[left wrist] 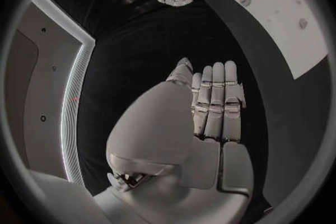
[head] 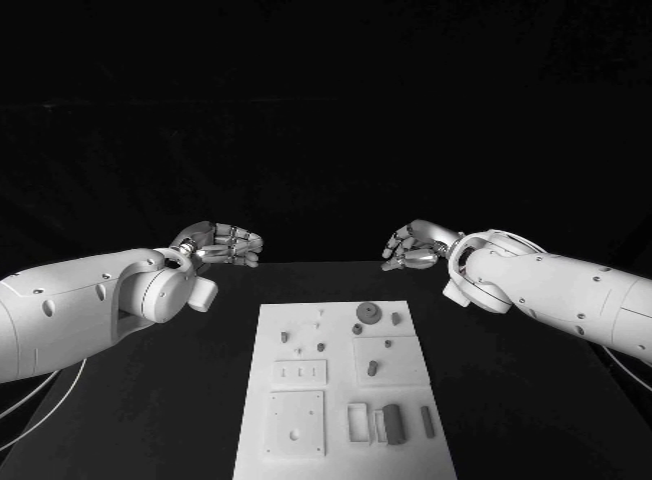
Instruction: Assemble the parts on the task board
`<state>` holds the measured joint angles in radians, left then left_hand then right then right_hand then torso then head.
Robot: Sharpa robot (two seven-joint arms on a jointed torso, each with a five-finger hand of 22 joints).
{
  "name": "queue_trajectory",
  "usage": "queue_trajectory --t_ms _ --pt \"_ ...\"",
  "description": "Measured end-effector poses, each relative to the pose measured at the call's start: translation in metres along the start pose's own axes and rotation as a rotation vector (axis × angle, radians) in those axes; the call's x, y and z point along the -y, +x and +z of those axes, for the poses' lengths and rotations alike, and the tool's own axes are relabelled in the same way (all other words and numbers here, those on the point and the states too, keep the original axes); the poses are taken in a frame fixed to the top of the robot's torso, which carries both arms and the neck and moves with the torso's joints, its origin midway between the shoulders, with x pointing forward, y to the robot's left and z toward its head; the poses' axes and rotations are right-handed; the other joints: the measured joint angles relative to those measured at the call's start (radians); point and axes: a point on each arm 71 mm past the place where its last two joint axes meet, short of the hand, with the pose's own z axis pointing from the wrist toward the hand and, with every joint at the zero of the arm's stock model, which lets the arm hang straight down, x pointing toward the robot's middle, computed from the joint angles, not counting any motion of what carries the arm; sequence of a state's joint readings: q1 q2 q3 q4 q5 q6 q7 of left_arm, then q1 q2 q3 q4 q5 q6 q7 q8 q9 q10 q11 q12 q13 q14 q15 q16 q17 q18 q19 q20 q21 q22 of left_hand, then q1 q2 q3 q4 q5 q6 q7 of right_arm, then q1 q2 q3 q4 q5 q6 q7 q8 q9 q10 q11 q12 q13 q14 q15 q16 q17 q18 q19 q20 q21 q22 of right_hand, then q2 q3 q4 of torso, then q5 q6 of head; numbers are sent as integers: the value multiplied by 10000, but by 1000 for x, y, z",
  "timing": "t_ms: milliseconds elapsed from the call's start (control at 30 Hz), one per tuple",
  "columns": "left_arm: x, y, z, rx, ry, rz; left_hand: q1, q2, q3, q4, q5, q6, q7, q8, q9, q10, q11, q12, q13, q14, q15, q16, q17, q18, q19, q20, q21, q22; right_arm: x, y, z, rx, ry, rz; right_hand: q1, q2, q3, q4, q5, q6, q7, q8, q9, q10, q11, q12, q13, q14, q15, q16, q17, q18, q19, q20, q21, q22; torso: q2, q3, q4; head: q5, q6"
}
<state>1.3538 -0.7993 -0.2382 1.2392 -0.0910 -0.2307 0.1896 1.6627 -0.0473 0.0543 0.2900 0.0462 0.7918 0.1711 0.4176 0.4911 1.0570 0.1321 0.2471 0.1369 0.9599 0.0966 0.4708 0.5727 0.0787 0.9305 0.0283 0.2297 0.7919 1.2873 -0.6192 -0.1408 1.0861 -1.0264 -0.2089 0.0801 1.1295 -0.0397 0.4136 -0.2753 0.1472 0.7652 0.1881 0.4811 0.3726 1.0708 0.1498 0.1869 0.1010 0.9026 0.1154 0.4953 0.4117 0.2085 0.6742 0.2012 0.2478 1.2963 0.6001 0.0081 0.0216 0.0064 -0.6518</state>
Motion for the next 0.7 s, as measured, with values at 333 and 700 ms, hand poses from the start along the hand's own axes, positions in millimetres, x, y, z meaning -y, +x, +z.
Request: queue_trajectory --t_ms 333,700 --pt "2 29 -23 -1207 205 -311 202 -14 -77 8 0 470 -44 -232 -203 492 -73 -171 -35 604 -231 57 299 -18 617 -230 62 -107 -16 15 -3 -446 -744 -2220 423 -415 117 -160 0 509 -138 -347 364 1733 -643 99 556 1724 -695 452 1156 475 1781 -170 290 90 302 33 273 -262 33" --pt "5 47 -34 -1749 312 -456 121 -95 -189 9 0 469 -44 -351 -260 491 -73 -324 -87 604 -231 -61 363 -87 639 -253 18 -152 -35 41 -5 -920 -1616 -4118 699 -485 -172 -174 0 448 -77 -900 43 1775 -682 -536 662 3665 -1389 2824 3157 373 4087 -1171 1991 126 600 13 545 -480 12"
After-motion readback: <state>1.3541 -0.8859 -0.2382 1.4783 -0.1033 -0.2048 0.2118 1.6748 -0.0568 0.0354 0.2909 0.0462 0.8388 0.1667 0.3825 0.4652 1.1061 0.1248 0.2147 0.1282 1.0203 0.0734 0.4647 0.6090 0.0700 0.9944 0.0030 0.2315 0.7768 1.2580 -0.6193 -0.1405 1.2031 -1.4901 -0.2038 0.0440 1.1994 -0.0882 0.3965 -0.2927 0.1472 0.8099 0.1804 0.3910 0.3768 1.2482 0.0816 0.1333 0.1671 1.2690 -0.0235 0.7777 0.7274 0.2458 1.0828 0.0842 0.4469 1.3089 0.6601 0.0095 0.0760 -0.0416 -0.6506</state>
